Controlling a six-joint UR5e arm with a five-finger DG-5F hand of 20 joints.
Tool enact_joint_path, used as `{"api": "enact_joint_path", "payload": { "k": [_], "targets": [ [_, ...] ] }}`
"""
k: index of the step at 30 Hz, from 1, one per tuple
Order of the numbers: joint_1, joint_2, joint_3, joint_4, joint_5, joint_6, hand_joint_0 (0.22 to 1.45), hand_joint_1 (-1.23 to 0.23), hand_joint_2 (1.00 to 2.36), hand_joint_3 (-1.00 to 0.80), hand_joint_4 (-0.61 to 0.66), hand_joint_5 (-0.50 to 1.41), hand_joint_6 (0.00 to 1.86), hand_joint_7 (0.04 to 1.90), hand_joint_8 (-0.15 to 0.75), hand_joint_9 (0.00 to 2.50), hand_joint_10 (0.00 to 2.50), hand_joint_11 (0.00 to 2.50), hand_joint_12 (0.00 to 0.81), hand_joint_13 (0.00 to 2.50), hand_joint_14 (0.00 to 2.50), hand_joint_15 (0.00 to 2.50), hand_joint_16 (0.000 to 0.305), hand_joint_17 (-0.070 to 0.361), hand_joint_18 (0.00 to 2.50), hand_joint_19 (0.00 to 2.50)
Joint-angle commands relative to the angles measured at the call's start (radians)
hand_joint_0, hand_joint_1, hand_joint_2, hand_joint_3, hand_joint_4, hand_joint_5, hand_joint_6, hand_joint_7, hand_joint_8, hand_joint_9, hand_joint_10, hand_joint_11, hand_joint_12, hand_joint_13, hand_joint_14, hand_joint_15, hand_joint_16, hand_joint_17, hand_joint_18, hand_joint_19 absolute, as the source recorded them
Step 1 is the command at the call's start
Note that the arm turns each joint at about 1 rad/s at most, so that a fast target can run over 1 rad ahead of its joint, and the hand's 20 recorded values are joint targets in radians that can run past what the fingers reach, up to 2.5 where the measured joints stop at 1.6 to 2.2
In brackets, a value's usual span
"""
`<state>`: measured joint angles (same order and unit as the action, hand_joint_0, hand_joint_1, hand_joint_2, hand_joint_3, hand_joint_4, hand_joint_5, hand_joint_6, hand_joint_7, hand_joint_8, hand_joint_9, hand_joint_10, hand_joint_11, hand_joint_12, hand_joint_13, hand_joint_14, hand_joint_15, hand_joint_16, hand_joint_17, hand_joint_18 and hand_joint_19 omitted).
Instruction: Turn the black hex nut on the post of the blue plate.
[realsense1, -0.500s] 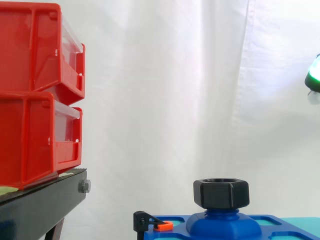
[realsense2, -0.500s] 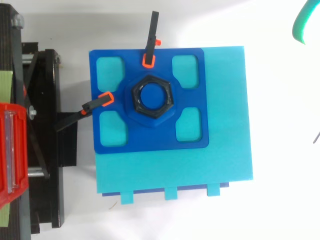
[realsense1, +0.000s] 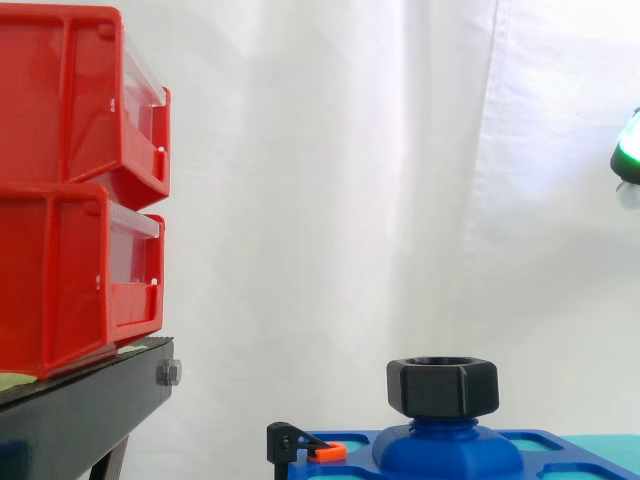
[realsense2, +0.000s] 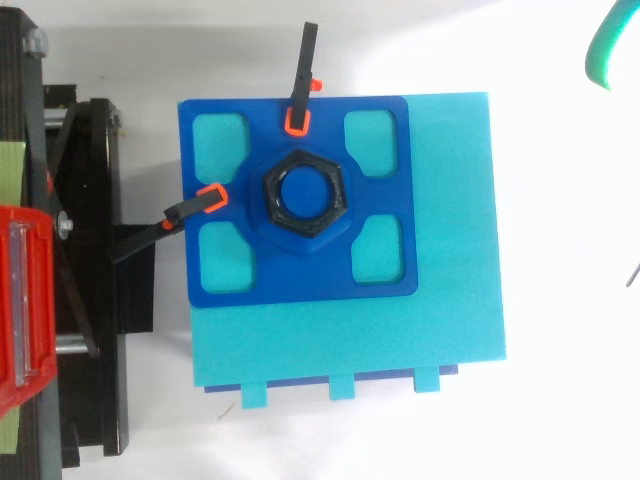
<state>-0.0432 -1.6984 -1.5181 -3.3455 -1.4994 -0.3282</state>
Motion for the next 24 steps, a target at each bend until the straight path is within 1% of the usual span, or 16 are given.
{"api": "enact_joint_path", "payload": {
  "k": [1,3,4,7,8,10,11,13,15,16,18,19,21,22,23,24],
  "targets": [
    [0.009,-0.001,0.001,0.004,-0.035,-0.006,0.44,-0.48,1.00,-0.50,0.15,-0.23,0.50,0.76,0.243,0.33,0.00,0.00,0.380,0.30,0.00,0.00,0.063,0.142,0.07,0.00],
    [0.014,-0.001,0.001,0.012,-0.038,-0.014,0.44,-0.48,1.00,-0.50,0.15,-0.23,0.50,0.76,0.243,0.33,0.00,0.00,0.379,0.30,0.00,0.00,0.063,0.141,0.08,0.00],
    [0.023,-0.014,0.001,0.040,-0.024,-0.022,0.44,-0.48,1.00,-0.50,0.15,-0.23,0.50,0.76,0.243,0.33,0.00,0.00,0.378,0.31,0.00,0.00,0.062,0.141,0.08,0.00],
    [0.032,-0.035,0.003,0.075,0.001,-0.026,0.45,-0.48,1.00,-0.50,0.16,-0.23,0.50,0.76,0.244,0.34,0.00,0.00,0.376,0.31,0.00,0.00,0.061,0.138,0.10,0.00],
    [0.043,-0.043,0.004,0.104,0.018,-0.031,0.45,-0.48,1.00,-0.50,0.16,-0.23,0.50,0.76,0.245,0.34,0.00,0.00,0.376,0.32,0.00,0.00,0.061,0.138,0.10,0.00],
    [0.051,-0.056,0.006,0.129,0.030,-0.035,0.45,-0.48,1.00,-0.50,0.16,-0.23,0.50,0.76,0.244,0.34,0.00,0.00,0.376,0.32,0.00,0.00,0.061,0.138,0.10,0.00],
    [0.060,-0.076,0.016,0.149,0.041,-0.041,0.45,-0.48,1.00,-0.50,0.16,-0.23,0.50,0.76,0.244,0.34,0.00,0.00,0.375,0.32,0.00,0.00,0.061,0.138,0.11,0.00],
    [0.071,-0.121,0.062,0.161,0.047,-0.066,0.45,-0.48,1.00,-0.50,0.16,-0.23,0.50,0.76,0.245,0.35,0.00,0.00,0.375,0.32,0.00,0.00,0.061,0.137,0.11,0.00],
    [0.074,-0.141,0.101,0.150,0.045,-0.081,0.45,-0.48,1.00,-0.50,0.16,-0.22,0.50,0.76,0.245,0.35,0.00,0.00,0.375,0.32,0.00,0.00,0.061,0.136,0.12,0.00],
    [0.079,-0.165,0.142,0.123,0.047,-0.100,0.45,-0.48,1.00,-0.50,0.16,-0.22,0.50,0.76,0.245,0.35,0.00,0.00,0.375,0.32,0.00,0.00,0.060,0.136,0.12,0.00],
    [0.083,-0.193,0.197,0.073,0.045,-0.120,0.45,-0.48,1.00,-0.50,0.16,-0.22,0.50,0.76,0.246,0.35,0.00,0.00,0.376,0.32,0.00,0.00,0.060,0.136,0.12,0.00],
    [0.085,-0.202,0.211,0.063,0.045,-0.126,0.45,-0.48,1.00,-0.50,0.16,-0.22,0.50,0.76,0.245,0.35,0.00,0.00,0.376,0.32,0.00,0.00,0.060,0.135,0.12,0.00],
    [0.095,-0.256,0.289,0.001,0.041,-0.161,0.45,-0.48,1.00,-0.50,0.16,-0.22,0.50,0.76,0.247,0.35,0.00,0.00,0.377,0.32,0.00,0.00,0.060,0.135,0.11,0.00],
    [0.097,-0.265,0.305,-0.002,0.039,-0.166,0.45,-0.48,1.00,-0.50,0.16,-0.22,0.50,0.76,0.248,0.35,0.00,0.00,0.377,0.31,0.00,0.00,0.060,0.135,0.11,0.00],
    [0.102,-0.294,0.345,-0.003,0.039,-0.175,0.45,-0.48,1.00,-0.50,0.16,-0.22,0.50,0.76,0.248,0.35,0.00,0.00,0.377,0.31,0.00,0.00,0.060,0.134,0.11,0.00],
    [0.103,-0.302,0.354,-0.006,0.039,-0.176,0.45,-0.48,1.00,-0.50,0.16,-0.22,0.50,0.76,0.248,0.35,0.00,0.00,0.377,0.31,0.00,0.00,0.060,0.134,0.11,0.00]
  ]
}}
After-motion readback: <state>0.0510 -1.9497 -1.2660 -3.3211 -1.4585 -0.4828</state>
